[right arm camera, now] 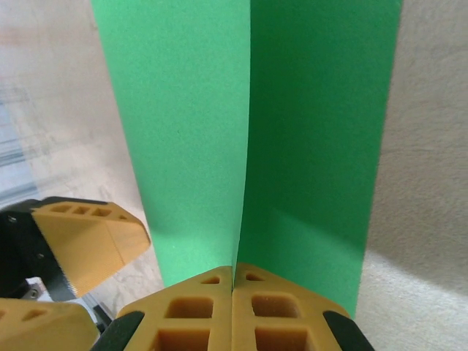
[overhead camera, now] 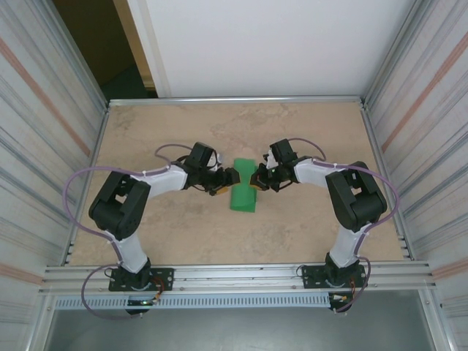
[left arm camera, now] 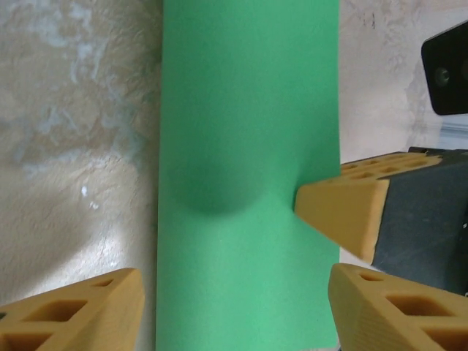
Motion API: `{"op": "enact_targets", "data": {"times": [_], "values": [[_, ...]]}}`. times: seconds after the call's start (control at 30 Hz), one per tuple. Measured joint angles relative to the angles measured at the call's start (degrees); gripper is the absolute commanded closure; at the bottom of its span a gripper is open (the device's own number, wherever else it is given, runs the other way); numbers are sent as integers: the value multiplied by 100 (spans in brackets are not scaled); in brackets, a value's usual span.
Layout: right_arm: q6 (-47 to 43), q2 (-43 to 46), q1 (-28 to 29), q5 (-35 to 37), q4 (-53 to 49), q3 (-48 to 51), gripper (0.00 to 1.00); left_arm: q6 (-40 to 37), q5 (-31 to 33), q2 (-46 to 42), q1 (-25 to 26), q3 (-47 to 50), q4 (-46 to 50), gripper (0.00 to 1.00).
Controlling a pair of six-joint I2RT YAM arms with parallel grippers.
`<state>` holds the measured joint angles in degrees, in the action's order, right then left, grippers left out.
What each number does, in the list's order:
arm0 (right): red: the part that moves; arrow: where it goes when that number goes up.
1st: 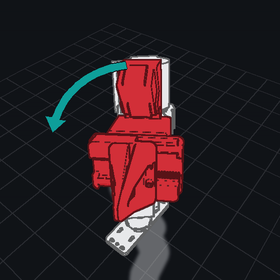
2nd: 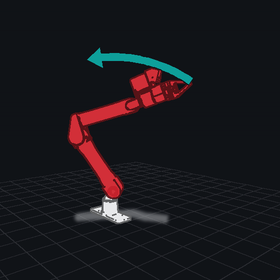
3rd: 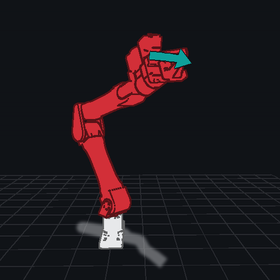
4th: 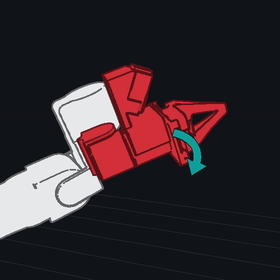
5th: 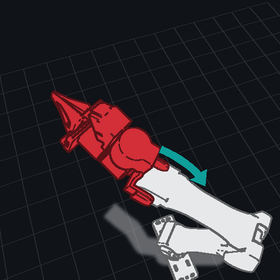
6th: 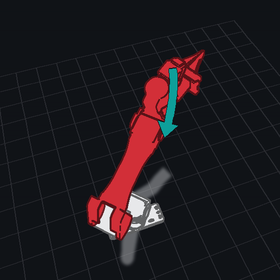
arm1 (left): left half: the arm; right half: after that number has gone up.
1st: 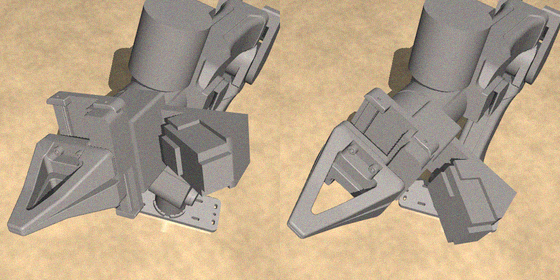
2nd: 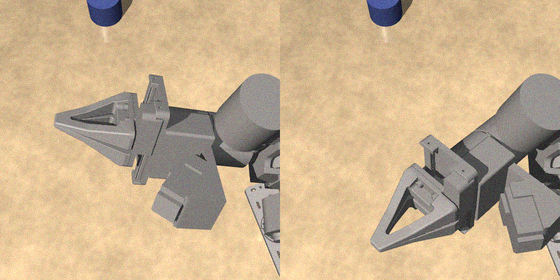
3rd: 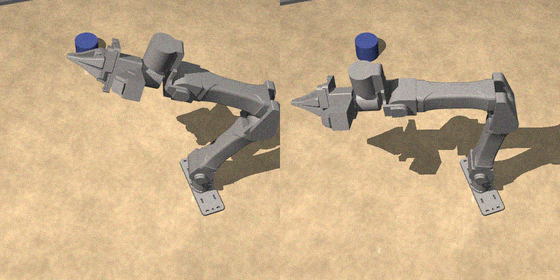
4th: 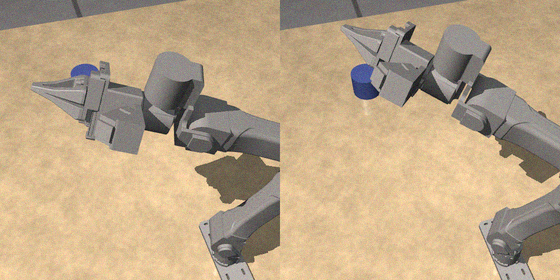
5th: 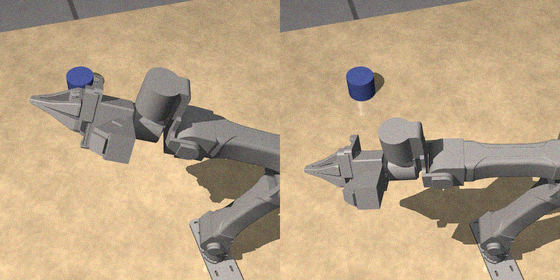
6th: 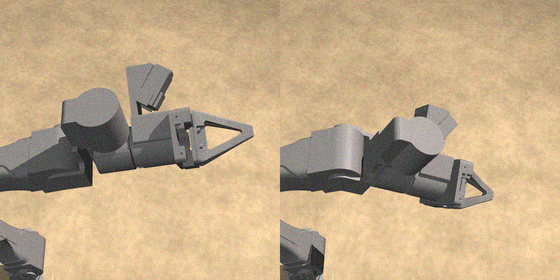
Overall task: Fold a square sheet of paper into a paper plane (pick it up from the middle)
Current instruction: First fold in half a square sheet of paper at the center of the table.
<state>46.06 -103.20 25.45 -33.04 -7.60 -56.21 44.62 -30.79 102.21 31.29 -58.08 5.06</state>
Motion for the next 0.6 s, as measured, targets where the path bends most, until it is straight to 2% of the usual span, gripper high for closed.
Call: {"op": "enact_targets", "data": {"times": [0.33,0.6], "values": [[155,0,0,-4,223,205,98,-479,367,461,157,-649,723,41],[177,0,-7,-24,317,208,98,-592,452,710,160,-890,890,46]]}}
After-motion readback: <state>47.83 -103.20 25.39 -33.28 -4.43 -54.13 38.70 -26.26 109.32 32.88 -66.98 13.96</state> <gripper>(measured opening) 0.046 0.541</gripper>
